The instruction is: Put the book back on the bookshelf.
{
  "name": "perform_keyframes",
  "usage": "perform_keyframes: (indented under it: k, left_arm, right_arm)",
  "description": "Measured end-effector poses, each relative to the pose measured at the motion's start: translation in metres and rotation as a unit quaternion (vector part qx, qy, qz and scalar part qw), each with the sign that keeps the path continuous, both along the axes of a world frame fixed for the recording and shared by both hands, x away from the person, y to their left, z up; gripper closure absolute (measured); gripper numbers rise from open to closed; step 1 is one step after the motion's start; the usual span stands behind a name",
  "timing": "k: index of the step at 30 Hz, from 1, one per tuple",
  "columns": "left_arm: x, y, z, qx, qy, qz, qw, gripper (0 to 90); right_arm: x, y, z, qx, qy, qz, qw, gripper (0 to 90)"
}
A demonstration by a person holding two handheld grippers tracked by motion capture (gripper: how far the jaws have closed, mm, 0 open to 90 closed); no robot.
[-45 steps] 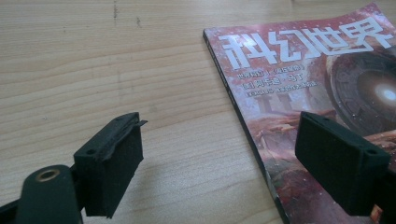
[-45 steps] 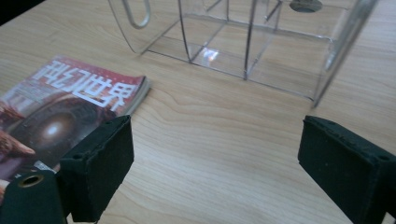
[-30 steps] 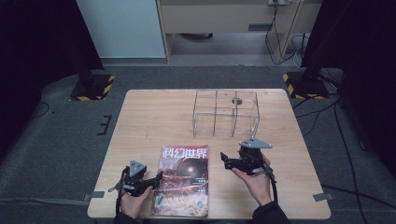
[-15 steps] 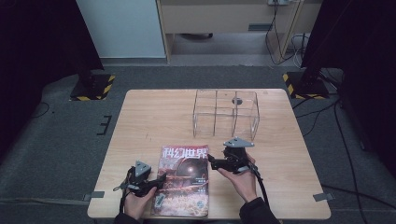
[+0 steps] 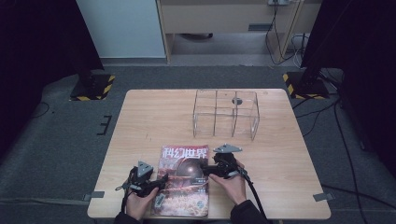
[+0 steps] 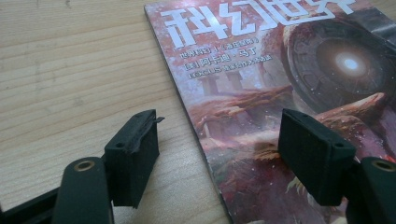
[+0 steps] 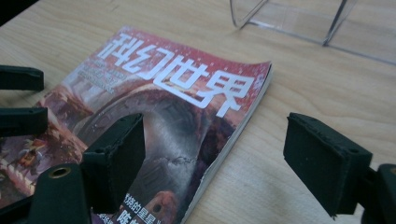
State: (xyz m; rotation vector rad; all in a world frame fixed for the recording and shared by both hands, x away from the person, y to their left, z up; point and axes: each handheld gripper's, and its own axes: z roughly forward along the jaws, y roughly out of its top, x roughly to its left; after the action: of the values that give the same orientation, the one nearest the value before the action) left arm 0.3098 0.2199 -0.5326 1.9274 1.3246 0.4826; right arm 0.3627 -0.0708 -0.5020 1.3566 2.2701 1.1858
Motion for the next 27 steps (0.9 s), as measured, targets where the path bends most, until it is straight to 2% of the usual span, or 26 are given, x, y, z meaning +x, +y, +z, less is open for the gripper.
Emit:
perform_keyframes:
  k: [8, 27]
  left_arm:
    - [0.000, -0.003, 0.000, 0.000, -0.001, -0.005, 1.0000, 27.9]
    - [0.000, -0.008, -0.001, -0.003, -0.004, -0.016, 0.9999, 28.6]
  right_arm:
    - [-0.002, 0.010, -0.016, -0.003, 0.017, 0.011, 0.9998, 24.9]
    - [-0.001, 0.019, -0.027, 0.000, 0.032, 0.014, 0.9994, 29.8]
